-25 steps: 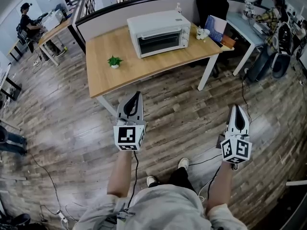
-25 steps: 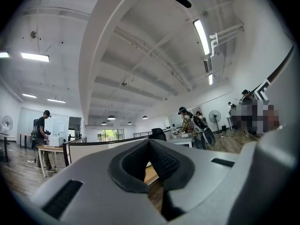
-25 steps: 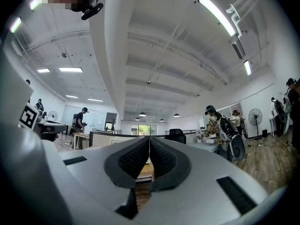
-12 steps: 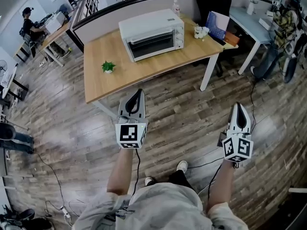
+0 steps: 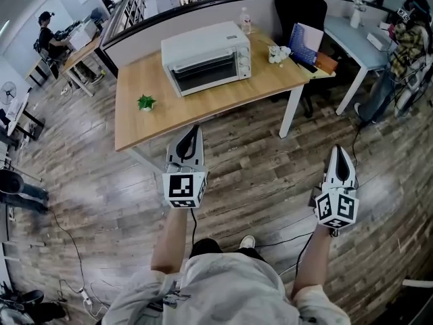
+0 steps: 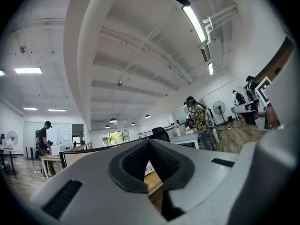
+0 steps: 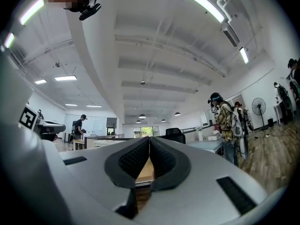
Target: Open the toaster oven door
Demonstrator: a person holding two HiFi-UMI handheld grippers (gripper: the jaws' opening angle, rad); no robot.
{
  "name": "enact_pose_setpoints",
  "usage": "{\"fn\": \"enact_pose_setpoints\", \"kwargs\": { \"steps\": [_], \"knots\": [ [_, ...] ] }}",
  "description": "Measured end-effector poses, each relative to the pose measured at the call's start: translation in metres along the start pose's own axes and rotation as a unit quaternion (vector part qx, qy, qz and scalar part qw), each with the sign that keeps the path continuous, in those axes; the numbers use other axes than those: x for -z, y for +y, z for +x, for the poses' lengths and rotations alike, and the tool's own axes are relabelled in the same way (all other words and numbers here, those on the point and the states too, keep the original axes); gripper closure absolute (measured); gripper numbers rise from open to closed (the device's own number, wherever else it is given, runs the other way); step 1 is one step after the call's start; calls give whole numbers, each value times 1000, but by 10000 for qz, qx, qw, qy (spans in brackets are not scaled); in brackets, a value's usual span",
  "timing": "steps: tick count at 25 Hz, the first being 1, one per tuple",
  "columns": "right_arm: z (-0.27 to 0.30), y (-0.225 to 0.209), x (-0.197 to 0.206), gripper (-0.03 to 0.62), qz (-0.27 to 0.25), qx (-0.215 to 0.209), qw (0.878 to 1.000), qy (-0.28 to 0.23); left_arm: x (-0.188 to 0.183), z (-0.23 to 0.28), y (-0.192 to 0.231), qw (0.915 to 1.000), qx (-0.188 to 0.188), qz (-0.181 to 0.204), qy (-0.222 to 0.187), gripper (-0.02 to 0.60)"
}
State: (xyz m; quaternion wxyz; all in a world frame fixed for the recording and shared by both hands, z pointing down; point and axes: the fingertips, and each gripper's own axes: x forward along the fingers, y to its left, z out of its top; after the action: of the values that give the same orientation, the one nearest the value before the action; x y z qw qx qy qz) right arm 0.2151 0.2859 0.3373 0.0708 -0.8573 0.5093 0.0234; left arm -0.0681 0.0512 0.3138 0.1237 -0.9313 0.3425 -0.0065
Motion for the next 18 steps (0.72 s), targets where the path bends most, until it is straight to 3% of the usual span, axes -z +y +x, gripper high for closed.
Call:
{"fn": "enact_pose_setpoints", "kwargs": {
  "steps": [12, 18],
  "knots": [
    [49, 9, 9, 571, -40, -284, 9996, 33, 13, 33, 3, 9999, -107, -71, 31, 568],
    [97, 22, 11, 571, -415, -328, 9986, 28, 38, 71, 28, 9997, -135, -178, 21, 568]
  ]
}}
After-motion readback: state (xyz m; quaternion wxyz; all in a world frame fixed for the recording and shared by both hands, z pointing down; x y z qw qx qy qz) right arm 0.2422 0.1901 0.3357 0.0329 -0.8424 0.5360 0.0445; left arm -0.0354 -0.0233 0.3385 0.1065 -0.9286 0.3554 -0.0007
